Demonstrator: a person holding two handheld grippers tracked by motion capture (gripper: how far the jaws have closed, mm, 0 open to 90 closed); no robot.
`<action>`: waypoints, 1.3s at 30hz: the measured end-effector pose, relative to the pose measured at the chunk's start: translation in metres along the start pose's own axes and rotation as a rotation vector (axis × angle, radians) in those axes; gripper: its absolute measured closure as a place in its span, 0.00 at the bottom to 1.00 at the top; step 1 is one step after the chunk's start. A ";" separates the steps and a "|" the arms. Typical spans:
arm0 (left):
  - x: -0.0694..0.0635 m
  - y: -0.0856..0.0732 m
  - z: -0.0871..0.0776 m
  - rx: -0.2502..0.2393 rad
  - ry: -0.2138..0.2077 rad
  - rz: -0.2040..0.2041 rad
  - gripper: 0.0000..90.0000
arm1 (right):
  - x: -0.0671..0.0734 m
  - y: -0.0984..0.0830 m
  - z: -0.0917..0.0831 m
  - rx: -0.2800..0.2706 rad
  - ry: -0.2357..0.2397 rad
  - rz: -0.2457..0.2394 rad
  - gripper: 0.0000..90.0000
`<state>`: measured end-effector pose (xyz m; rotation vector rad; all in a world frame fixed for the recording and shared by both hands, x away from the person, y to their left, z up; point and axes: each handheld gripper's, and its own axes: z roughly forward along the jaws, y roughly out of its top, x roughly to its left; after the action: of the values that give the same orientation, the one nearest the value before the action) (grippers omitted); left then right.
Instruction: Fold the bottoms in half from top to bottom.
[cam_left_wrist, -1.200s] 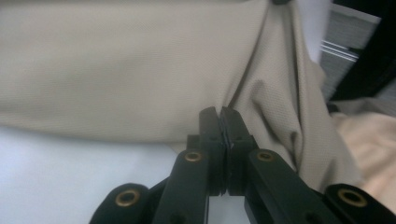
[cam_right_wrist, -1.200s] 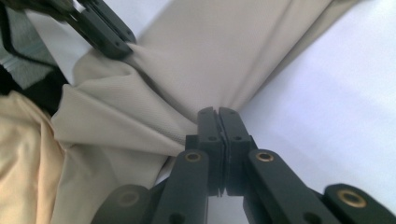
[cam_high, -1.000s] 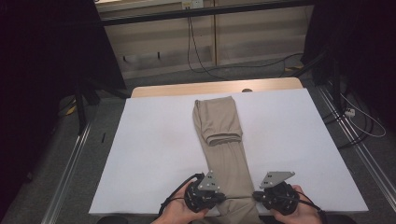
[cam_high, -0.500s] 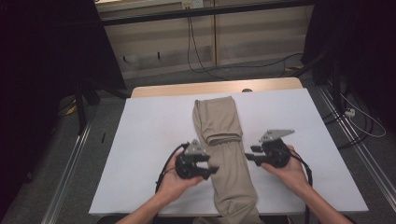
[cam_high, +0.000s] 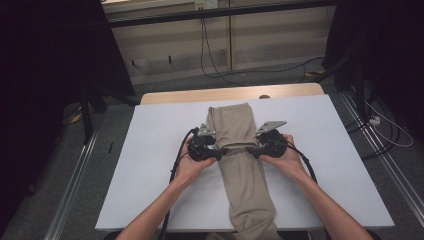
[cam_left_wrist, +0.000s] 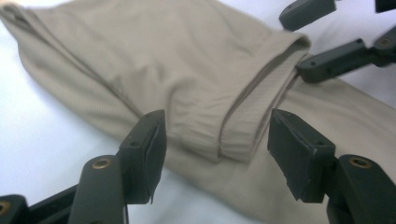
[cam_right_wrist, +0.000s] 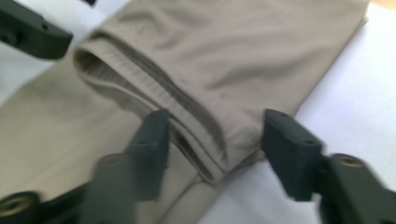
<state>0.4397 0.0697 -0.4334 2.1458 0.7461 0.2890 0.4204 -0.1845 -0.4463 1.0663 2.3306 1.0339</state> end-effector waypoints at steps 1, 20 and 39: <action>0.000 0.003 0.001 -0.004 -0.008 0.010 0.45 | -0.001 0.001 0.000 -0.012 -0.002 0.000 0.57; -0.004 0.019 -0.010 -0.096 -0.049 -0.007 0.93 | -0.011 0.022 -0.024 -0.112 0.052 0.051 0.94; -0.113 -0.046 -0.082 -0.031 -0.243 0.170 0.92 | 0.079 -0.054 -0.122 -0.071 0.205 -0.038 0.94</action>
<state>0.2947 0.0759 -0.4115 2.1697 0.4194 0.1231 0.2713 -0.2049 -0.4093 0.9245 2.4410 1.2547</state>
